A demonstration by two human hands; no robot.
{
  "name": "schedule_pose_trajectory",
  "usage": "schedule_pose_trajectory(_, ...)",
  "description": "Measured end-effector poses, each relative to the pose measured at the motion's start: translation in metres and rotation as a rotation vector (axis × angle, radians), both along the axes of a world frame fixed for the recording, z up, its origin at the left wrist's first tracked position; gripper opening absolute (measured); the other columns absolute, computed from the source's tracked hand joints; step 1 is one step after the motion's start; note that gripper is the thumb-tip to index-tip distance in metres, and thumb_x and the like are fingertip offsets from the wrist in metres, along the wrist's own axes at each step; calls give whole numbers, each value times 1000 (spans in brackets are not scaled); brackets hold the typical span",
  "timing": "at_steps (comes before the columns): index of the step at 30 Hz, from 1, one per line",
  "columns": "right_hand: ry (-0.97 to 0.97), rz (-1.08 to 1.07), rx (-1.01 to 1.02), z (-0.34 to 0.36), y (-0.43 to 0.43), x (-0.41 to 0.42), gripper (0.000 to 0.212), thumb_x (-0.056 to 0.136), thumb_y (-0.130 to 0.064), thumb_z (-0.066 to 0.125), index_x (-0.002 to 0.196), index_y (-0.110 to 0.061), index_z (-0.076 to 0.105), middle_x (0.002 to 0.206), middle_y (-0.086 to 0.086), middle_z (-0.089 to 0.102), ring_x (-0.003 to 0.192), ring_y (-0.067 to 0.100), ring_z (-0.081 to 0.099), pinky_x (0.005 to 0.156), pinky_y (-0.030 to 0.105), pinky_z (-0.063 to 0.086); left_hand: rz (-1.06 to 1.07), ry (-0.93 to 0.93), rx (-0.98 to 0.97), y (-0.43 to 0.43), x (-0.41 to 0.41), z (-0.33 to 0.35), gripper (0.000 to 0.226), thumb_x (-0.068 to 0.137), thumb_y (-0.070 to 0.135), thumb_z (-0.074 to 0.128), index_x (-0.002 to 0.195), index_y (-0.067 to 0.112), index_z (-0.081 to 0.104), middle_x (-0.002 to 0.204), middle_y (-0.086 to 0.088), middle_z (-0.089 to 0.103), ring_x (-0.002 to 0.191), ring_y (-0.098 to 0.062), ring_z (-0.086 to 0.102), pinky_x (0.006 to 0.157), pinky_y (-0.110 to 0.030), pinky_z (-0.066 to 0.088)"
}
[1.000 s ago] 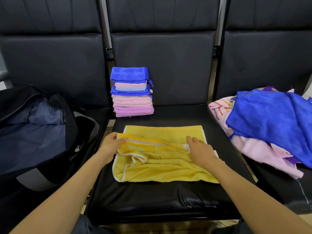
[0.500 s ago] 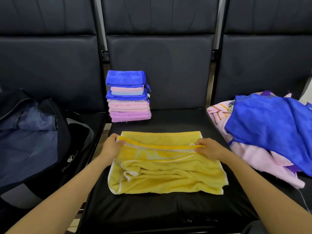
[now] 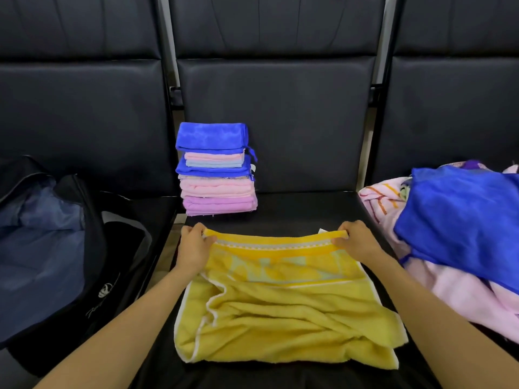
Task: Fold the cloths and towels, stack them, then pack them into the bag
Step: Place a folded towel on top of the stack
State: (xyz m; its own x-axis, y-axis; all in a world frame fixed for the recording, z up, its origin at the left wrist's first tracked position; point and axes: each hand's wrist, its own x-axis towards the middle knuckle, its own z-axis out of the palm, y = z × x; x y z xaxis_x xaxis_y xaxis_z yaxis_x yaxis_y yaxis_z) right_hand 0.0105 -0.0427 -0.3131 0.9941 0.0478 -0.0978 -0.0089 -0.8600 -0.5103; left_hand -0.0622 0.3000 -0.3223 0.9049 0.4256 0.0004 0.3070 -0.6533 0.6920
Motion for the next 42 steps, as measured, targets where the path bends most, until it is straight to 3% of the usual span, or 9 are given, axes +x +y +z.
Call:
schedule_pose_trajectory(3, 35, 2, 8, -5, 1, 1, 41, 80, -16, 74, 112, -18, 48, 114, 3, 40, 92, 19, 52, 80, 29, 43, -16, 51, 32, 1, 7, -1, 36, 87, 15, 68, 116, 4, 48, 119, -11, 39, 88, -27, 50, 79, -31, 39)
schedule_pose_trajectory(6, 128, 54, -48, -1, 4, 1, 34, 82, -14, 71, 109, -17, 50, 109, 5, 51, 94, 19, 53, 76, 27, 43, -43, 133, 34, 4, 11, 4, 47, 85, 19, 71, 123, 3, 47, 116, -13, 52, 100, -27, 54, 78, -30, 41)
schedule_pose_trajectory(14, 167, 24, -72, 25, -12, -25, 13, 85, -18, 66, 86, -20, 53, 90, 0, 57, 79, 13, 52, 63, 20, 41, -128, -16, -127, 6, -15, 35, 14, 89, 22, 66, 84, 12, 58, 72, 1, 54, 71, -15, 53, 58, -21, 38)
schedule_pose_trajectory(20, -100, -22, 82, 100, -22, -48, 20, 87, -14, 64, 76, -18, 48, 78, 0, 52, 74, 16, 49, 58, 24, 37, -202, -243, -145, -3, -38, 107, 19, 89, 22, 67, 92, 4, 63, 80, 1, 61, 72, -7, 57, 61, -15, 44)
schedule_pose_trajectory(24, -321, -71, 204, 170, -27, -74, 21, 82, -14, 65, 72, -17, 47, 70, -3, 51, 71, 18, 48, 59, 31, 36, -145, -437, -118, -8, -56, 170, 24, 85, 25, 71, 88, 2, 65, 86, -15, 67, 78, -22, 59, 74, -34, 48)
schedule_pose_trajectory(28, -573, -45, 400, 227, -33, -109, 10, 85, -6, 57, 80, -14, 53, 70, -2, 54, 66, 15, 47, 59, 29, 39, -83, -650, -117, -15, -81, 225, 19, 85, 27, 71, 86, 9, 65, 78, -4, 62, 67, -11, 52, 60, -15, 38)
schedule_pose_trajectory(34, -470, 39, 214, 255, -46, -136, 12, 85, -14, 65, 81, -13, 54, 73, -1, 53, 71, 19, 49, 59, 28, 39, -131, -528, -191, -6, -102, 249, 18, 83, 27, 73, 89, 10, 68, 68, -1, 62, 61, -13, 56, 56, -25, 43)
schedule_pose_trajectory(37, -472, 4, 329, 261, -51, -143, 16, 84, -17, 69, 82, -12, 53, 72, 1, 53, 67, 17, 48, 55, 26, 38, -144, -572, -287, -11, -110, 262, 15, 85, 22, 71, 86, 8, 65, 65, -4, 60, 43, -4, 54, 42, -18, 45)
schedule_pose_trajectory(42, -389, -81, 442, 269, -57, -148, 19, 88, -20, 67, 88, -10, 51, 72, 8, 60, 52, 17, 57, 44, 23, 43, -211, -497, -418, -13, -113, 270, 15, 92, 19, 63, 94, 6, 58, 81, -13, 66, 52, -9, 66, 50, -22, 55)
